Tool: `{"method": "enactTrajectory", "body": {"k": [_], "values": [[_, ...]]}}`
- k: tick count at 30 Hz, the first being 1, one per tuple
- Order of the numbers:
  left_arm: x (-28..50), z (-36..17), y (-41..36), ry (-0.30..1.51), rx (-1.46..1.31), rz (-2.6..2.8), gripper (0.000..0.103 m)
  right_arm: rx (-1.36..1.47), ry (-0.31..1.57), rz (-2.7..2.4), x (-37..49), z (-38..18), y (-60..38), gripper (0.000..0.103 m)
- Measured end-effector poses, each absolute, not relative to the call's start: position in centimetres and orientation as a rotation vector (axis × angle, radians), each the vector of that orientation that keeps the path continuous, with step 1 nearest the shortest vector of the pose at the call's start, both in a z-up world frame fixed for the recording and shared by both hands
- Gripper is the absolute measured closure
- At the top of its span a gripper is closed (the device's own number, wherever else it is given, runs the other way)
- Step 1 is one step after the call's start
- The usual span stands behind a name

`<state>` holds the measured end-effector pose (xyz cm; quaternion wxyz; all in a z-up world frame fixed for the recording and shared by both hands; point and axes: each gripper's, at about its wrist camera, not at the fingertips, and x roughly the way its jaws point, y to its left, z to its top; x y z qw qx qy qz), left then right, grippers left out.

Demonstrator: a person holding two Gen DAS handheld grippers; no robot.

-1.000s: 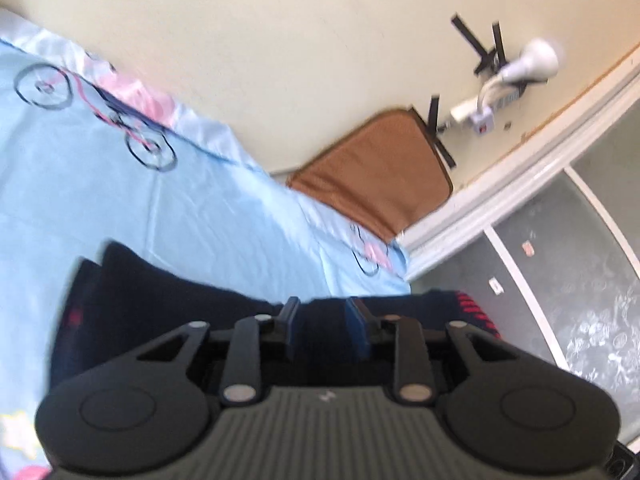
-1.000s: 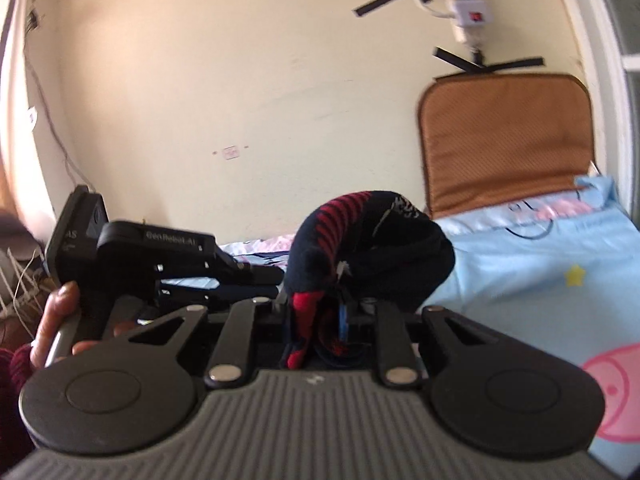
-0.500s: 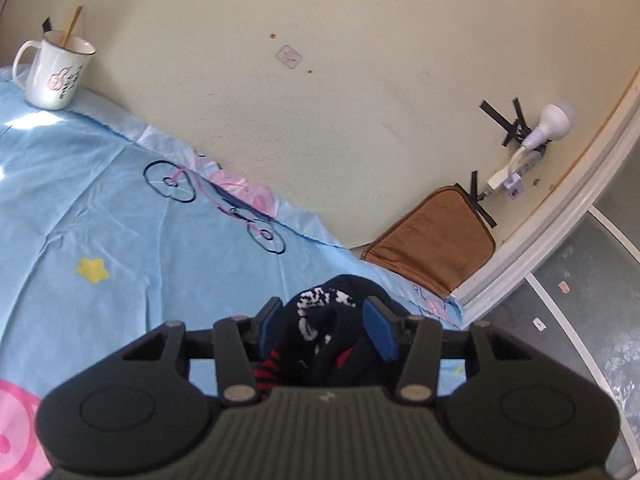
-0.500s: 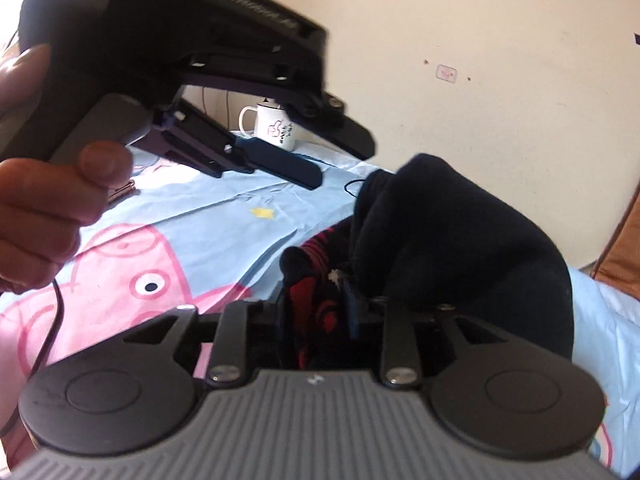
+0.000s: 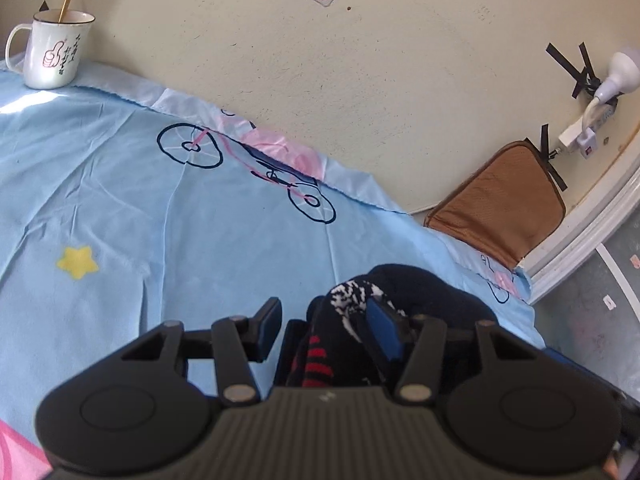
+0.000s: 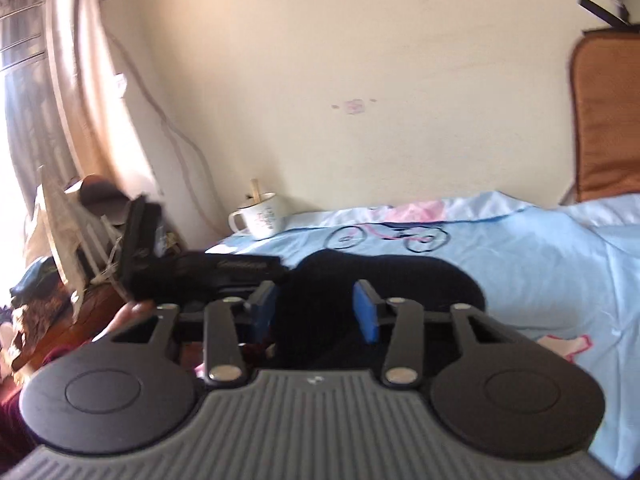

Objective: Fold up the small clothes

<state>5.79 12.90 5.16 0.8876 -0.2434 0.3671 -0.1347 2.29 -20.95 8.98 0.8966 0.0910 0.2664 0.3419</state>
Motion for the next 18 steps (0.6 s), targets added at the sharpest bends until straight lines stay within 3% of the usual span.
{"method": "enactTrajectory", "body": {"k": [3,5,9,16,18], "values": [[5.7,5.2,12.9,0.762,-0.498,-0.267,0.051,0.248,0.655,0.703,6.2,7.7,-19.7,0.077],[5.5,5.5,13.1,0.768,-0.476,-0.222,0.057,0.216,0.698,0.722,7.9,6.7,-17.7,0.077],[4.5,6.3,16.0,0.718,-0.558,-0.178,0.058,0.126,0.778,0.716,10.2,4.4,-15.5,0.084],[3.8,8.3,12.0,0.684,-0.471,-0.307,0.058,0.101,0.752,0.689,9.5,4.6,-15.7,0.084],[3.7,7.8,10.5,0.702,-0.396,-0.289,0.057,0.165,0.727,0.698,8.9,4.9,-16.9,0.079]]}}
